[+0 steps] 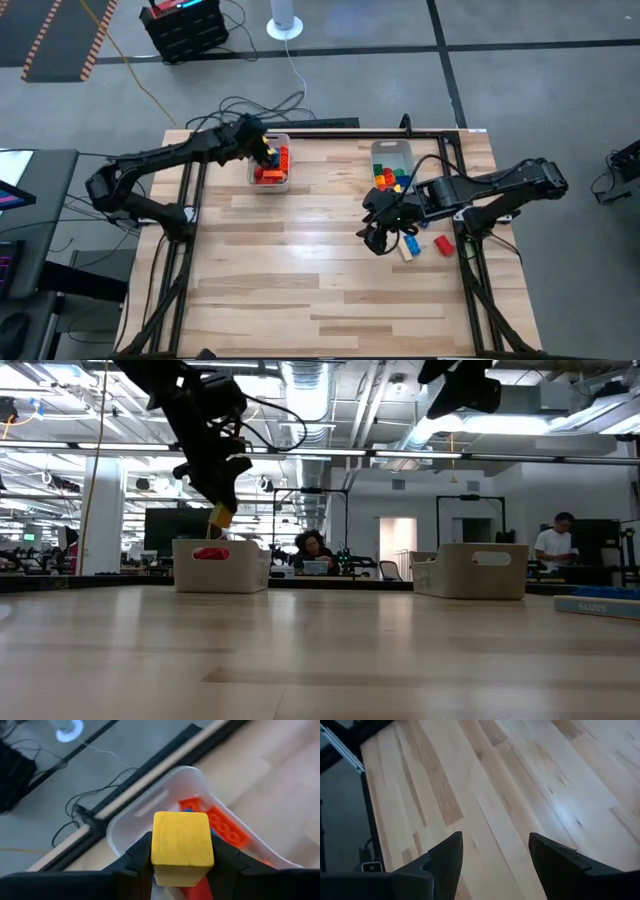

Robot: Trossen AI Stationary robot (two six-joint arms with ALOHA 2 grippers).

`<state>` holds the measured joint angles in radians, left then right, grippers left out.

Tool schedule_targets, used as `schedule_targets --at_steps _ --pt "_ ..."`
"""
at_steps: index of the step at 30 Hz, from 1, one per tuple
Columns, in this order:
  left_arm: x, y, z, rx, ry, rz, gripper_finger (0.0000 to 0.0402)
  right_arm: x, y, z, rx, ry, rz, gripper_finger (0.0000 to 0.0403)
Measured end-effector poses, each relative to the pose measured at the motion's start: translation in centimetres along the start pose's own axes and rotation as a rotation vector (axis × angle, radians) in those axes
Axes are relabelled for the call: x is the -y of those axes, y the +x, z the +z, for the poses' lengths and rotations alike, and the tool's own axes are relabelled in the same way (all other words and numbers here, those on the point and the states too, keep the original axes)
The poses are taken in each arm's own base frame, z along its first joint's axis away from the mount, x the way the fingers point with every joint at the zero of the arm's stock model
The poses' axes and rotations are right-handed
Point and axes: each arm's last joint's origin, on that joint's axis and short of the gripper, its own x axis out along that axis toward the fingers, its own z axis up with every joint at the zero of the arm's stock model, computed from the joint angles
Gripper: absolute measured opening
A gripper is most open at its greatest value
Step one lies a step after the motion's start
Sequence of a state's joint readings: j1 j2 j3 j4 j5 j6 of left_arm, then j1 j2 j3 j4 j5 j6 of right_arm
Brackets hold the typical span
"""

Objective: Sort blocks by size
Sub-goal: Put the yellow rectangle wooden block into the white bin, then put the blue rectangle game piece into the white bin

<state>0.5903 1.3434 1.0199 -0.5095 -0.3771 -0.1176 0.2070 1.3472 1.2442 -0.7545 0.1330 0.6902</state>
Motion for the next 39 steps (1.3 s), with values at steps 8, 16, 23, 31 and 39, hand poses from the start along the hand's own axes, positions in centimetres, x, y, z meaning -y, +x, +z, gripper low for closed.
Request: schedule_targets --at_steps 8,16,23,31,39 --pt "-0.7 2.1 0.0 -0.037 -0.083 0.016 0.0183 -0.3 0.0 0.3 0.031 0.005 0.028 0.0255" --pt "-0.5 2.1 0.0 -0.068 -0.099 -0.033 0.0316 0.5 -0.1 -0.9 -0.082 0.071 -0.066 0.0255" --pt "0.1 0.2 2.3 -0.038 -0.118 -0.160 0.0319 2.4 -0.1 -3.0 -0.294 0.246 -0.230 0.0255" --pt "4.2 -2.1 2.5 -0.029 -0.105 -0.382 0.0312 5.0 2.2 -6.6 -0.515 0.392 -0.332 0.0255" --pt "7.6 -4.2 1.6 -0.036 -0.064 -0.478 0.0312 8.5 3.8 -9.5 -0.650 0.509 -0.479 0.0255"
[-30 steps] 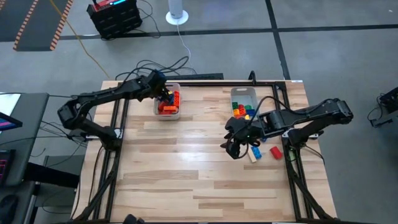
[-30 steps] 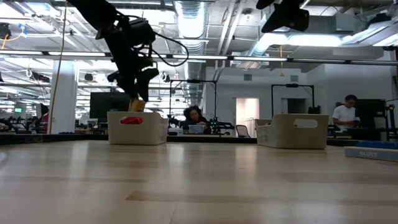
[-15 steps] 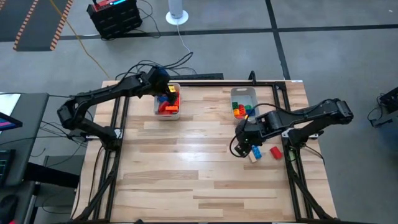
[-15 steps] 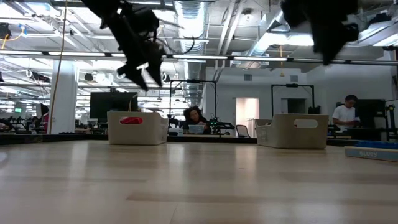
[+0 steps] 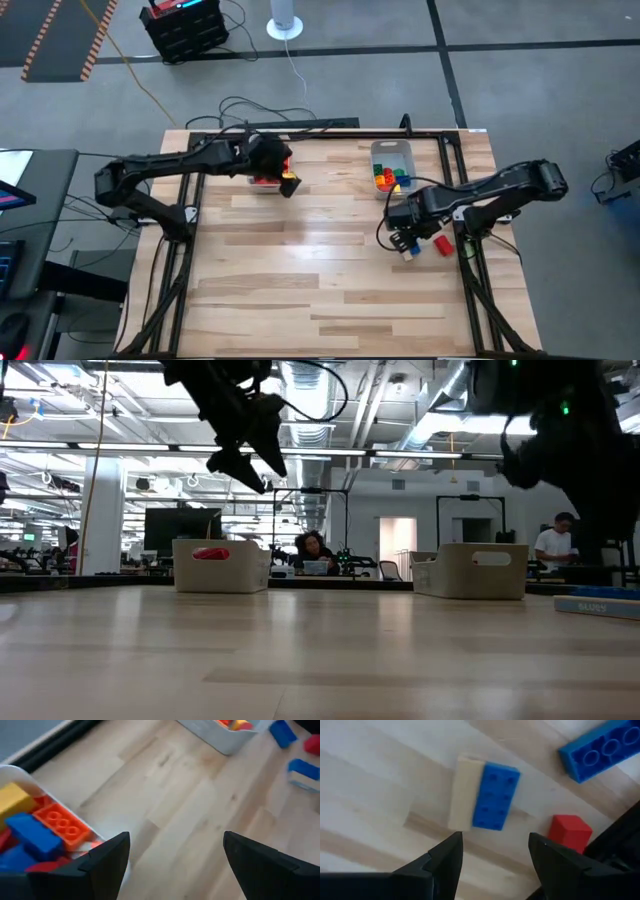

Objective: Sort blocks by size
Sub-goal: Put the blue rectangle game piece into the white bin

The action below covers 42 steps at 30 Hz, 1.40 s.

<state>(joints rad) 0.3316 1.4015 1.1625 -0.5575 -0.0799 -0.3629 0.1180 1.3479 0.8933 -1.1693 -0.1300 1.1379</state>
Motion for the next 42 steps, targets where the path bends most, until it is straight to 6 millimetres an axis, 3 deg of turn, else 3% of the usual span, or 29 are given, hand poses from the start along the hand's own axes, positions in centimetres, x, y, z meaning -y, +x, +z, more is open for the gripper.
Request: schedule_targets --at_steps 7,18,42 --pt "1.3 -2.6 0.2 0.087 -0.020 -0.072 0.0312 0.9 2.0 1.2 -0.006 -0.003 0.028 0.0255" --pt "1.0 -7.2 0.3 0.192 -0.023 -0.147 0.0312 1.8 4.5 2.0 0.002 -0.004 0.076 0.0255" --pt "0.6 -7.3 -0.7 0.098 0.029 -0.121 0.0312 3.1 7.4 1.4 -0.018 -0.004 0.082 0.0249"
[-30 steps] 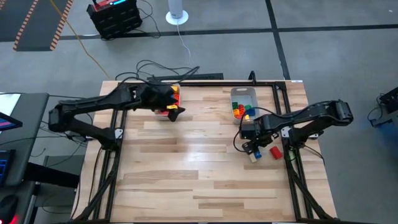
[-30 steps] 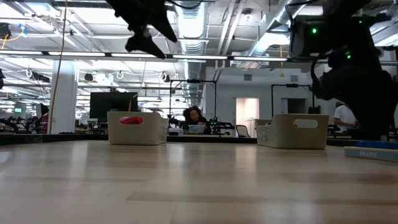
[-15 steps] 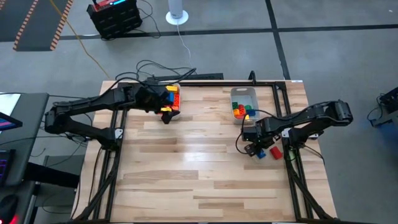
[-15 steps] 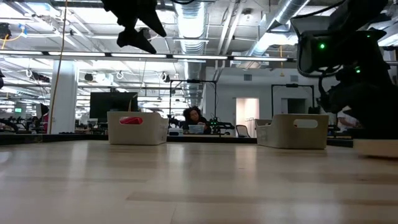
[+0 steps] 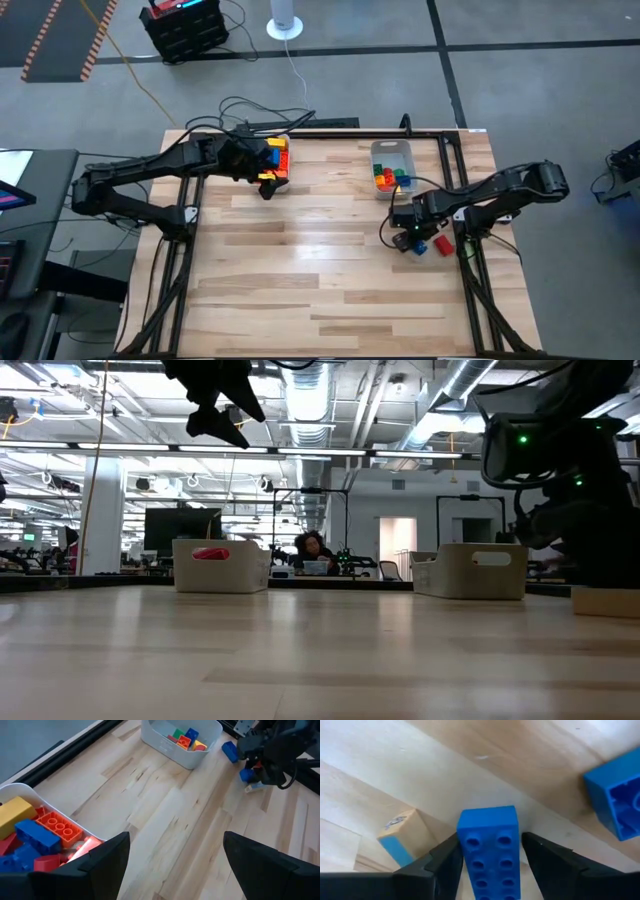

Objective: Sort blocks by size
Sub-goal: Put the blue rectangle game piece into the white bin

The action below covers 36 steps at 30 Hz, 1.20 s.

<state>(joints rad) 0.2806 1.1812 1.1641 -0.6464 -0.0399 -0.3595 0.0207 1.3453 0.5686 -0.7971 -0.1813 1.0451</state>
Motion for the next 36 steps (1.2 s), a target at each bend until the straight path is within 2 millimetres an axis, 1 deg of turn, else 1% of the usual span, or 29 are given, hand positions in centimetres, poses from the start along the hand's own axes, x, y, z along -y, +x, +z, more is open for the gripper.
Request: schedule_targets --at_steps 3,7,10,13,16,19,24,27,29,31,34,36 --pt "0.0 0.0 0.0 0.000 0.000 0.000 0.0312 -0.1 0.0 -0.1 0.010 -0.017 -0.009 0.0222" --pt "0.0 0.0 0.0 0.001 0.014 0.000 0.0312 -0.2 0.1 -0.2 0.025 -0.061 -0.006 0.0164" --pt "0.0 0.0 0.0 0.001 0.018 0.000 0.0312 -0.3 0.0 -0.1 0.031 -0.077 0.003 0.0163" --pt "0.0 0.0 0.0 0.001 0.027 -0.001 0.0312 -0.7 -0.4 0.1 0.039 -0.104 0.015 0.0163" --pt "0.0 0.1 0.0 0.007 0.050 -0.004 0.0312 -2.0 -2.1 0.5 0.101 -0.162 0.057 0.0163" --pt "0.0 0.3 0.0 0.020 0.051 -0.012 0.0312 -2.9 -4.0 0.8 0.185 -0.193 0.054 0.0163" --pt "0.4 1.1 -0.3 0.060 0.032 -0.096 0.0312 -5.2 -8.3 1.8 0.446 -0.209 0.141 0.0166" --pt "1.0 1.7 -0.5 0.069 0.034 -0.122 0.0312 -6.4 -10.4 2.4 0.559 -0.220 0.205 0.0167" --pt "1.6 2.0 -0.7 0.061 0.039 -0.140 0.0312 -7.3 -11.7 2.8 0.627 -0.235 0.283 0.0168" --pt "2.8 2.5 -0.8 0.083 0.061 -0.182 0.0312 -8.1 -12.9 3.3 0.709 -0.230 0.376 0.0168" --pt "4.7 3.6 -1.1 0.107 0.121 -0.228 0.0312 -8.9 -14.4 4.0 0.846 -0.188 0.479 0.0168" --pt "5.9 4.4 -1.4 0.137 0.140 -0.219 0.0313 -9.2 -15.5 4.5 0.939 -0.135 0.536 0.0169"
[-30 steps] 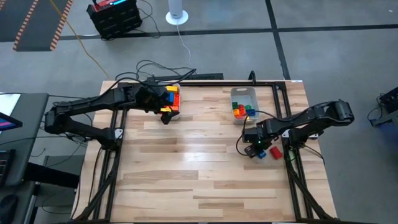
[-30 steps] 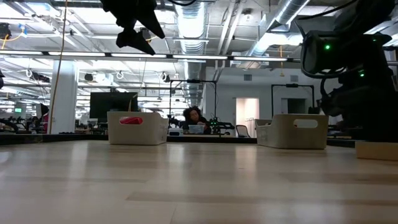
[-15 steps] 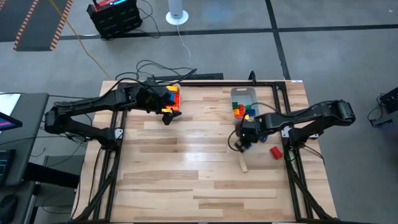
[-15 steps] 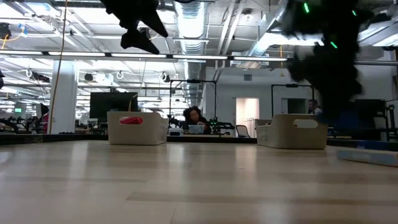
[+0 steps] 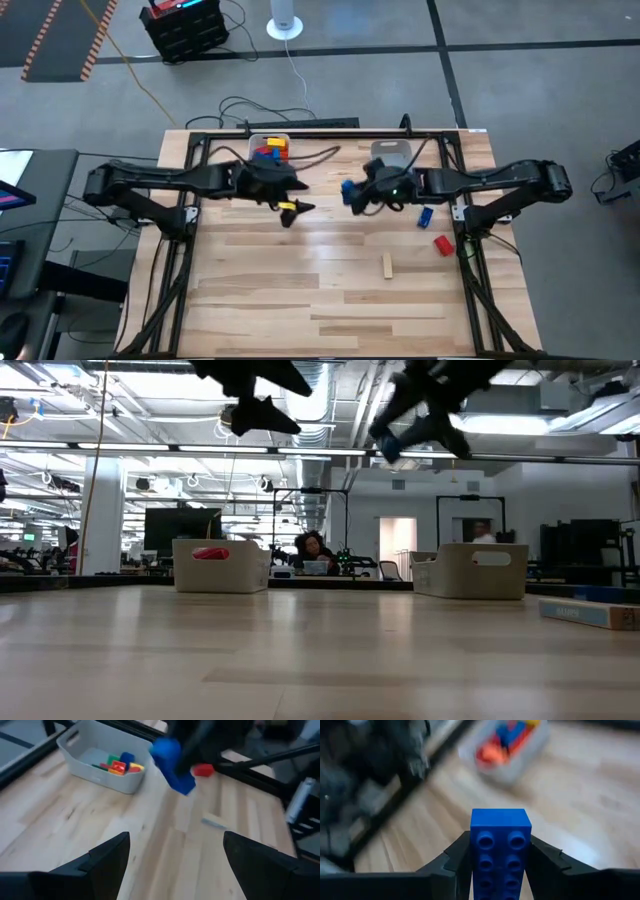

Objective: Sort blocks by size
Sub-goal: Put the blue rectangle game piece into the white bin

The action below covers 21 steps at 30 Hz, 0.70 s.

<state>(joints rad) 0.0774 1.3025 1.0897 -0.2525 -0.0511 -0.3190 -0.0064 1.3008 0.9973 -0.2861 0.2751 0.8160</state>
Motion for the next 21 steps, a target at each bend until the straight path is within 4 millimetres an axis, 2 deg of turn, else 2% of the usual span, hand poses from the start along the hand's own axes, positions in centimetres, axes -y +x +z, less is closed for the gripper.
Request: schedule_targets --at_steps 5,10,16,21 --pt "1.4 1.5 -0.5 0.072 0.001 0.099 0.0313 -1.2 -0.5 2.0 0.191 0.044 0.037 0.0169" --pt "2.6 2.6 0.2 0.219 0.017 0.116 0.0313 -2.4 -0.9 3.0 0.339 0.064 0.100 0.0170" --pt "3.1 3.9 0.6 0.343 0.018 0.160 0.0313 -3.4 -1.2 3.1 0.427 0.067 0.120 0.0170" --pt "3.0 3.8 1.2 0.425 0.009 0.245 0.0313 -3.7 -1.4 3.0 0.435 0.072 0.138 0.0170"
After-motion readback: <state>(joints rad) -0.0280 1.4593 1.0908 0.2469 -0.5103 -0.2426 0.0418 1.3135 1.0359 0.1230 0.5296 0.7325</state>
